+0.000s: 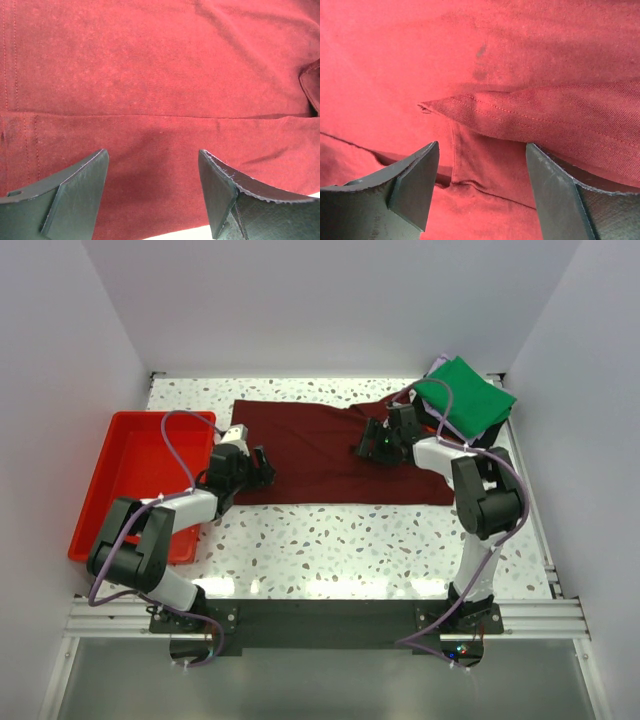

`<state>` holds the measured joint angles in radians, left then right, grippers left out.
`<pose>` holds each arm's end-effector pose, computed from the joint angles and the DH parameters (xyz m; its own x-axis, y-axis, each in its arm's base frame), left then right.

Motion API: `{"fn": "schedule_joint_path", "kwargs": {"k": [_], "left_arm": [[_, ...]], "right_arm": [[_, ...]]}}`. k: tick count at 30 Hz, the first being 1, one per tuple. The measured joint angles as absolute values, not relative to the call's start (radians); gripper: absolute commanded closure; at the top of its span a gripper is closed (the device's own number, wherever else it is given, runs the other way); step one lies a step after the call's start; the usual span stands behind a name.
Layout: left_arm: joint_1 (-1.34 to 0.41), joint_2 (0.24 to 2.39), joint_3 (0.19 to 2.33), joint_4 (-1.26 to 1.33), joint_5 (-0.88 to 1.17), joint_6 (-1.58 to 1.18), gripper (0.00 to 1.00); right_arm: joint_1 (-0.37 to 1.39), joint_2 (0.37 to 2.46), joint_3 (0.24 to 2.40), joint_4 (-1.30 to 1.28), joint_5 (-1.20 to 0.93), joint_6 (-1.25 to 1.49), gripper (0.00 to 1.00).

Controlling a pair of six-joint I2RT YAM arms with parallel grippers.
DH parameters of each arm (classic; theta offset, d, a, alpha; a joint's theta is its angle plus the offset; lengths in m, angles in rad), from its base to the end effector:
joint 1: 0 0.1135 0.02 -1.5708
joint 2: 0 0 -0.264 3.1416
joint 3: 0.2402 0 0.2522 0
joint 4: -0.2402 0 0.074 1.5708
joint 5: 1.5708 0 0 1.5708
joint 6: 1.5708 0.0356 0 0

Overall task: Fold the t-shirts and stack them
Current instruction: Fold the tshirt

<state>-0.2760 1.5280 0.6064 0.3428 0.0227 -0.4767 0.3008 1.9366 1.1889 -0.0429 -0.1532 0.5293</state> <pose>0.2849 -0.0815 0.1585 -0.6010 -0.3065 -0.7381 0.0168 0.9185 -0.3951 0.3916 0.1272 0.1599 -0.7856 0.2788 -0.5524 0.0015 0.8936 0.4488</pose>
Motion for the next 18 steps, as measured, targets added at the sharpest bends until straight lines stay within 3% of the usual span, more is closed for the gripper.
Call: {"fn": "schedule_joint_path", "kwargs": {"k": [18], "left_arm": [[-0.276,1.541,0.606,0.343,0.022,-0.474,0.23]], "right_arm": [[0.302,1.992,1.275,-0.056,-0.118,0.527,0.26]]}}
